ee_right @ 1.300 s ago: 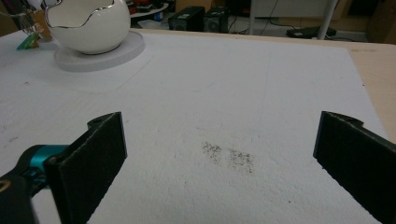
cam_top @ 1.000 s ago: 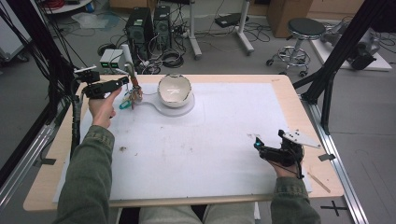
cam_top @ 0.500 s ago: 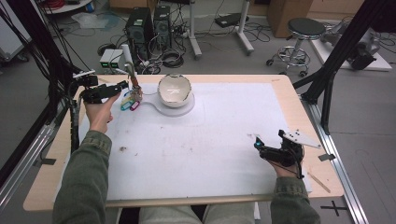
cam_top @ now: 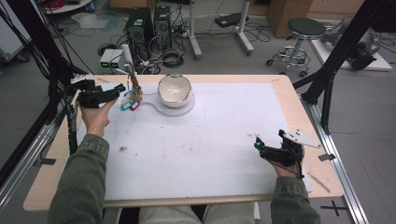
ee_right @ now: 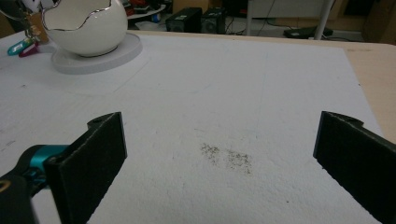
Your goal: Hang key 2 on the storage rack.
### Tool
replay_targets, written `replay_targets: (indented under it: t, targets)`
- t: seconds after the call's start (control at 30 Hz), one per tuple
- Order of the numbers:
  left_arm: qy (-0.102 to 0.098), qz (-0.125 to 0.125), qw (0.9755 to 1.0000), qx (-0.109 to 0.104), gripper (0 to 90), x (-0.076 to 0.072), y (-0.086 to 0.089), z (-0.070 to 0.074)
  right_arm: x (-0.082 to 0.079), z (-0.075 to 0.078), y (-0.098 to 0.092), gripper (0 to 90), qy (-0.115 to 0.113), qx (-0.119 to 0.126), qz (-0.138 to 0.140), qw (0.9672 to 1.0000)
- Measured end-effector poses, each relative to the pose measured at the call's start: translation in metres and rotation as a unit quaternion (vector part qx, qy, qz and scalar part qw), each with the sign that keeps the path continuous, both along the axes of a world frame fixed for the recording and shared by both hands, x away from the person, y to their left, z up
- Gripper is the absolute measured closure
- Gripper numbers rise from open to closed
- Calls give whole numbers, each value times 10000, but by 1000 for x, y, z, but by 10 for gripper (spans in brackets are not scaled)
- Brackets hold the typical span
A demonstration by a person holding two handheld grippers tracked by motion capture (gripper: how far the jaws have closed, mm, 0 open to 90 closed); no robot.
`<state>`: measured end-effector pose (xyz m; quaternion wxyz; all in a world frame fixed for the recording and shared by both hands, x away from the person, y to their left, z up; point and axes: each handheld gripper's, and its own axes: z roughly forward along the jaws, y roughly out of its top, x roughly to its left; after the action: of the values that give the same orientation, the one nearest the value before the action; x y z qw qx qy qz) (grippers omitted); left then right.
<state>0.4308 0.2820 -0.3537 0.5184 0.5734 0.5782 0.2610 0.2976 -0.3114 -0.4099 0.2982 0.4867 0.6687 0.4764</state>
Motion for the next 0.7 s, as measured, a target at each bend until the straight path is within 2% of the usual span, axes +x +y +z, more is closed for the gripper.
replay_targets:
  t: [0.13,0.23,0.33,0.4,0.57,0.7]
  targets:
    - [-68,-15,10000,15,16,-6,0,-1,0,0,0,17,-9,-1,14,10000]
    - [-131,-33,9998,141,16,-11,-1,0,0,1,1,17,-17,2,20,10000]
    - [-139,-88,9998,75,16,-15,-3,1,0,1,0,17,-17,3,15,10000]
    - [-152,-121,9996,187,16,-18,-4,2,0,1,0,17,-28,15,-7,10000]
    - [-243,-151,9991,316,16,-23,-10,7,-1,1,0,17,-37,27,-1,10000]
    - [-236,-177,9974,665,16,-29,-15,9,-1,1,-1,17,-33,41,-7,10000]
